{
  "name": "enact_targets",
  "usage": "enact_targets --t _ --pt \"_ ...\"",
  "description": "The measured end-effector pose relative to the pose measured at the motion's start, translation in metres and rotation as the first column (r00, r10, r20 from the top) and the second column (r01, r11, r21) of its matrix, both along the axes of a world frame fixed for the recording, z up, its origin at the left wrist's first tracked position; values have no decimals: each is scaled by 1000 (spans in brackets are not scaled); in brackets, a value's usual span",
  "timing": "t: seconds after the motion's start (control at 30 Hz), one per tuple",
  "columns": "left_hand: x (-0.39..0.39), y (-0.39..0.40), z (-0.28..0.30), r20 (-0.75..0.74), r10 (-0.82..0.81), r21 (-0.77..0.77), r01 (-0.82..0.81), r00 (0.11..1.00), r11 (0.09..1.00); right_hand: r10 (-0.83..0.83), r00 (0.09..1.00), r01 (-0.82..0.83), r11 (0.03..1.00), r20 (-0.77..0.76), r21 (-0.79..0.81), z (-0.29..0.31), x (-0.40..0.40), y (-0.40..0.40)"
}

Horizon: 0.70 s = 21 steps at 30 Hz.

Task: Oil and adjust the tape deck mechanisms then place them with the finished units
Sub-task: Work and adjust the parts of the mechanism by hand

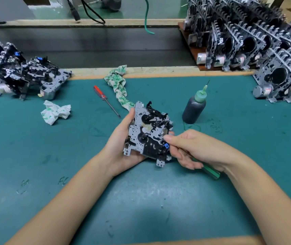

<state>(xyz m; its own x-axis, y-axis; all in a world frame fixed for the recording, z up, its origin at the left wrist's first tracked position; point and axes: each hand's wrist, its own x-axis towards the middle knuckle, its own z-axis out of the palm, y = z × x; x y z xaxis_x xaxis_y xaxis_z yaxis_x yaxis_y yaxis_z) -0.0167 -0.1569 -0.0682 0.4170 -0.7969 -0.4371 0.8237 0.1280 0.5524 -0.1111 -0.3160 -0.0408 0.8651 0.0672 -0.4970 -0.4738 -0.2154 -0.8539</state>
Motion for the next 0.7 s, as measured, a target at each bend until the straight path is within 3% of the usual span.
enact_targets --t 0.5,0.7 --pt "-1 1 -3 20 2 14 -2 1000 1000 -4 1000 4 998 1 58 -1 -3 -3" --pt "-1 0 -2 16 8 23 -9 1000 1000 -20 1000 23 986 -22 166 -2 -5 -3"
